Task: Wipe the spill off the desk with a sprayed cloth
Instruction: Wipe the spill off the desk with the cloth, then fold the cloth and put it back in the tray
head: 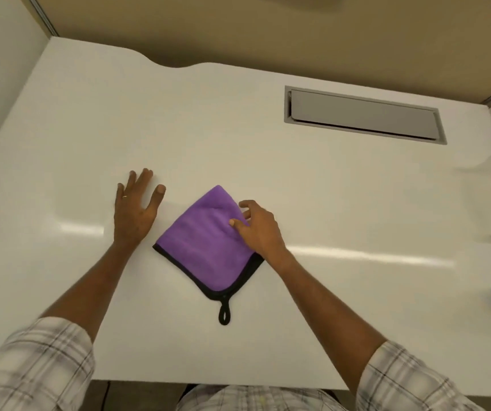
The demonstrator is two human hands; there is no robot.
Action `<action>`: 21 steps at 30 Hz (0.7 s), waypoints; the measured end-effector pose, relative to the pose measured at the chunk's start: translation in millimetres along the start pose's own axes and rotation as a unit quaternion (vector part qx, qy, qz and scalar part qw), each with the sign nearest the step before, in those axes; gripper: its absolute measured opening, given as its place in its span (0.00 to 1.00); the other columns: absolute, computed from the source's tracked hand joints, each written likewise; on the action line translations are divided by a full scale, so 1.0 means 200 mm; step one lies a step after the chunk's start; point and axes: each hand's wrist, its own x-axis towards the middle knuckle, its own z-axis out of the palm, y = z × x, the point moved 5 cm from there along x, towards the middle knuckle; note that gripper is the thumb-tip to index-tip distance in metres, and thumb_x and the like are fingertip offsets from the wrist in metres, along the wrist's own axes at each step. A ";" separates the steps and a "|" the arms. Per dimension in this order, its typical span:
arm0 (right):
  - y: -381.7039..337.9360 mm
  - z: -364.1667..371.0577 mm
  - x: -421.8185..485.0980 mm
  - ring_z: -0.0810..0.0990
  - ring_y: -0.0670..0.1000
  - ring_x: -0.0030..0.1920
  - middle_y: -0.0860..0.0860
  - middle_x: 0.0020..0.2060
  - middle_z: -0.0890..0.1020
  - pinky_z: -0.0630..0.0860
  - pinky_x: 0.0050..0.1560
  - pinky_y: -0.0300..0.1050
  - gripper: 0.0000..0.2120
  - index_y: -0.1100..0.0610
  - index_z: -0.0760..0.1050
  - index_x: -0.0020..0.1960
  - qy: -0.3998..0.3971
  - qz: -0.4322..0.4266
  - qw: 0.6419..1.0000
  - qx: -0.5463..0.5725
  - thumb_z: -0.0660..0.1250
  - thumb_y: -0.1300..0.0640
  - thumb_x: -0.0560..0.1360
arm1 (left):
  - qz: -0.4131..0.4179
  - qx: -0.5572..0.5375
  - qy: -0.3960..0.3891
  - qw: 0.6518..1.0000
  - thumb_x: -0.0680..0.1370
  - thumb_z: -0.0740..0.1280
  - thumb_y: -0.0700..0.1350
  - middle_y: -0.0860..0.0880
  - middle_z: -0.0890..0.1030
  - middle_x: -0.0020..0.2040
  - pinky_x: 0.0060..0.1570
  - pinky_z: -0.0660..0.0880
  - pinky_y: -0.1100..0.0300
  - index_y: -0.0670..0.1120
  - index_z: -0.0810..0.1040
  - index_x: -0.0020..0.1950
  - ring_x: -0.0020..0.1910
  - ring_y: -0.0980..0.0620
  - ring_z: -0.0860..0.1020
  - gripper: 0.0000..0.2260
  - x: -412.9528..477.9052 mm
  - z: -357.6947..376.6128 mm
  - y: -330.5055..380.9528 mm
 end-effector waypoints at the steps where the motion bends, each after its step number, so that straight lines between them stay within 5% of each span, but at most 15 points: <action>1: -0.02 -0.01 0.00 0.82 0.56 0.61 0.54 0.63 0.83 0.78 0.60 0.47 0.23 0.57 0.74 0.73 -0.024 0.004 1.000 0.008 0.71 0.50 0.81 | -0.003 -0.011 -0.010 1.000 0.78 0.51 0.72 0.51 0.65 0.83 0.83 0.43 0.52 0.50 0.66 0.81 0.85 0.53 0.54 0.38 0.01 0.00 0.00; 6: -0.16 -0.14 -0.13 0.84 0.49 0.51 0.46 0.53 0.86 0.79 0.49 0.39 0.13 0.53 0.83 0.62 -0.072 -0.029 0.993 0.094 0.71 0.52 0.79 | -0.019 -0.048 -0.122 0.991 0.79 0.59 0.67 0.53 0.67 0.82 0.82 0.41 0.47 0.53 0.70 0.79 0.85 0.52 0.54 0.32 0.01 -0.05 0.11; 8: -0.23 -0.21 -0.21 0.84 0.45 0.48 0.41 0.48 0.86 0.78 0.46 0.37 0.11 0.50 0.83 0.60 -0.093 -0.046 0.985 0.139 0.71 0.52 0.78 | 0.017 -0.070 -0.197 0.978 0.76 0.62 0.72 0.54 0.71 0.79 0.83 0.51 0.47 0.58 0.72 0.76 0.82 0.53 0.62 0.32 -0.05 -0.06 0.23; 10: -0.31 -0.28 -0.32 0.84 0.41 0.44 0.39 0.43 0.86 0.79 0.43 0.35 0.10 0.48 0.83 0.59 -0.119 -0.082 0.977 0.158 0.72 0.51 0.79 | 0.022 -0.146 -0.280 0.949 0.68 0.65 0.78 0.60 0.81 0.68 0.72 0.71 0.55 0.61 0.78 0.67 0.70 0.59 0.77 0.33 -0.15 -0.05 0.38; 13: -0.39 -0.43 -0.44 0.84 0.43 0.46 0.44 0.49 0.86 0.80 0.44 0.36 0.07 0.47 0.83 0.58 -0.114 -0.131 0.969 0.174 0.71 0.52 0.80 | 0.007 -0.219 -0.361 0.906 0.60 0.70 0.80 0.61 0.87 0.56 0.51 0.80 0.66 0.61 0.84 0.56 0.56 0.61 0.85 0.32 -0.27 -0.02 0.55; 18: -0.36 -0.74 -0.54 0.85 0.56 0.55 0.52 0.55 0.86 0.83 0.54 0.50 0.08 0.51 0.82 0.60 -0.068 -0.163 0.953 0.246 0.69 0.55 0.82 | 0.004 -0.339 -0.407 0.848 0.65 0.79 0.68 0.53 0.87 0.57 0.52 0.81 0.64 0.57 0.85 0.58 0.56 0.54 0.86 0.26 -0.34 0.00 0.74; 21: -0.26 -0.91 -0.57 0.85 0.54 0.55 0.52 0.57 0.86 0.83 0.53 0.45 0.11 0.51 0.80 0.64 -0.022 -0.176 0.938 0.296 0.68 0.55 0.83 | -0.061 -0.522 -0.390 0.756 0.69 0.79 0.59 0.51 0.86 0.62 0.54 0.82 0.59 0.52 0.85 0.64 0.59 0.52 0.85 0.25 -0.40 0.07 0.81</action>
